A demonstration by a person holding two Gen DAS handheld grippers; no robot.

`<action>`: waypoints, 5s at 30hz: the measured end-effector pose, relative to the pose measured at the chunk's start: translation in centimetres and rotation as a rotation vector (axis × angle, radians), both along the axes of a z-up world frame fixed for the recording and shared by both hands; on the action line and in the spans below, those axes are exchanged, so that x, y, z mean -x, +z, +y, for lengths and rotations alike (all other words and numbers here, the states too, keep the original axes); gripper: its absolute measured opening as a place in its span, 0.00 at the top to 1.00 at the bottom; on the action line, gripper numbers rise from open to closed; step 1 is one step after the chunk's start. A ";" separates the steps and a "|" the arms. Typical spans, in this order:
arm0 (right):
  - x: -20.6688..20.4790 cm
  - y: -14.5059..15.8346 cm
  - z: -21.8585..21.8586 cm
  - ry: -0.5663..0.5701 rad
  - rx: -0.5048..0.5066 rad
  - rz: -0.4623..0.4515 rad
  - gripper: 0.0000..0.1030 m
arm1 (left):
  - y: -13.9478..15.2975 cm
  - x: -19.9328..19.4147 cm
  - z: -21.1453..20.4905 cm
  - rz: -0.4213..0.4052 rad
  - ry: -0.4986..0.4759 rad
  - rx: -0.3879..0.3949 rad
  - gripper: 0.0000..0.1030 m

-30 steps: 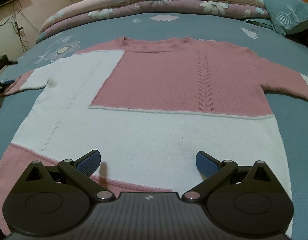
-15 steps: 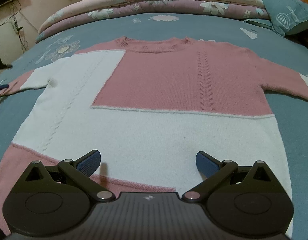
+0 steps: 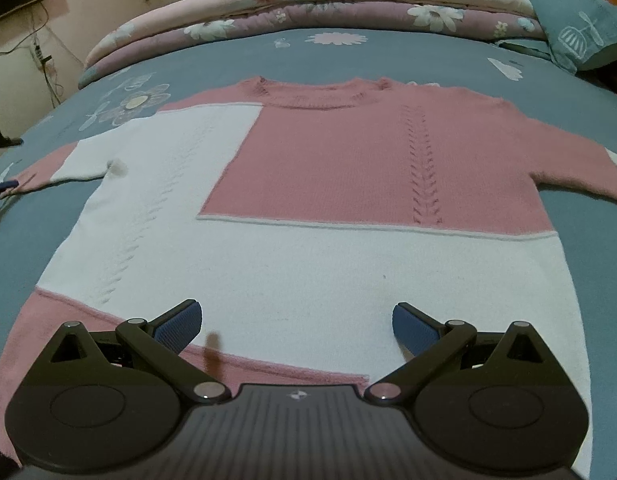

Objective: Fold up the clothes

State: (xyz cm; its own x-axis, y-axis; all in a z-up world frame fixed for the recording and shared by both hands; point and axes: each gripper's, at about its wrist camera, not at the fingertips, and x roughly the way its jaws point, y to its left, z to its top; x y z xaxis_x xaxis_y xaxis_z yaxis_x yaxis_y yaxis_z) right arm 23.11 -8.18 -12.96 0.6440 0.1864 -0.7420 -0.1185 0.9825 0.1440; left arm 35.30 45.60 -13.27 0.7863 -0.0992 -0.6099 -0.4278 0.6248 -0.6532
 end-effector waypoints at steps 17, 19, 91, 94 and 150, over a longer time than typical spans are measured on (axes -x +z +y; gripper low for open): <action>-0.1 0.3 -0.3 -0.018 0.017 -0.003 0.00 | -0.7 -1.2 2.7 -0.060 0.205 -0.065 0.20; -0.1 0.4 -0.5 -0.028 0.009 -0.007 0.00 | 0.1 -0.5 2.7 -0.042 0.249 -0.040 0.21; 5.1 2.3 -8.8 -0.215 -0.213 -0.125 0.00 | 2.4 8.3 -39.2 0.046 -0.818 -0.144 0.10; 4.0 0.4 -8.9 -0.219 -0.279 -0.085 0.00 | 2.2 8.5 -38.6 0.039 -0.810 -0.130 0.10; 10.5 0.1 -12.3 -0.247 -0.570 0.081 0.00 | 1.8 7.7 -35.2 0.111 -0.682 -0.126 0.05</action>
